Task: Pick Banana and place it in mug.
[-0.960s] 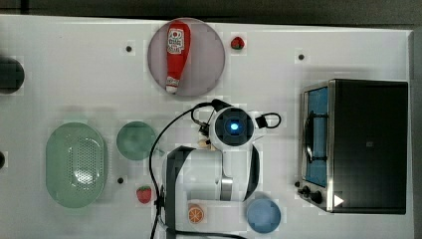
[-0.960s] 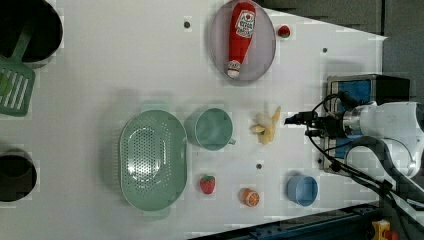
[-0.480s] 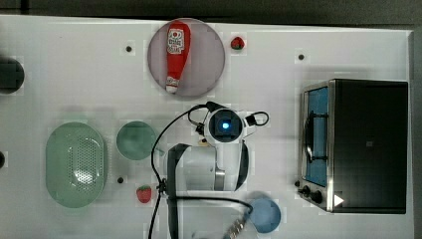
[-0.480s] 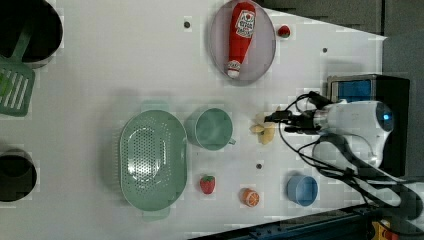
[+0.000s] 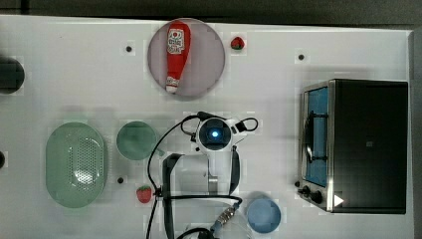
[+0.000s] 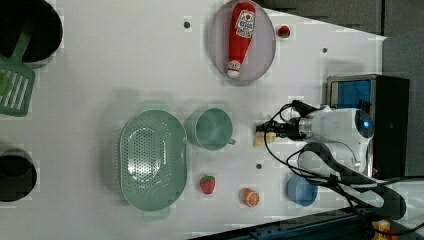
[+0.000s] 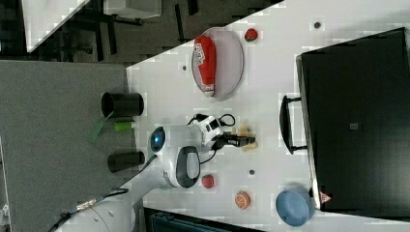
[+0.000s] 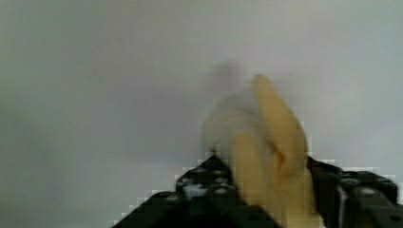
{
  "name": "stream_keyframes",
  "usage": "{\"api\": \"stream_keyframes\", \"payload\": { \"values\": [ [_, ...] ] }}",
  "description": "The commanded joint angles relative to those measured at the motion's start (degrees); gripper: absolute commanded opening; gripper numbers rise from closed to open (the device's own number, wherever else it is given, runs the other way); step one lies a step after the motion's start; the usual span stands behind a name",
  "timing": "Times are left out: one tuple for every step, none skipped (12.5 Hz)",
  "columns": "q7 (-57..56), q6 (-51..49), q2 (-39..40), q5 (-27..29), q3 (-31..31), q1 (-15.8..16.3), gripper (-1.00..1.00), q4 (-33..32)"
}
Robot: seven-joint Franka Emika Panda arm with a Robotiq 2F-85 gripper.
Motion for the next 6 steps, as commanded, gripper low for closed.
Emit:
{"api": "stream_keyframes", "payload": {
  "values": [
    [-1.5,1.0,-1.4,1.3,-0.3,-1.1,-0.37,0.9],
    [-1.5,0.9,-2.8,1.3,-0.3,-1.1,-0.37,0.9],
    [-1.5,0.5,-4.8,1.3,-0.3,-1.1,-0.37,0.9],
    [-1.5,-1.3,-7.6,1.3,-0.3,-1.2,-0.37,1.1],
    [-1.5,-4.5,-10.6,1.3,-0.3,-1.2,-0.37,1.7],
    [-1.5,-11.3,-14.8,1.3,-0.3,-1.1,-0.37,3.2]
  ]
}}
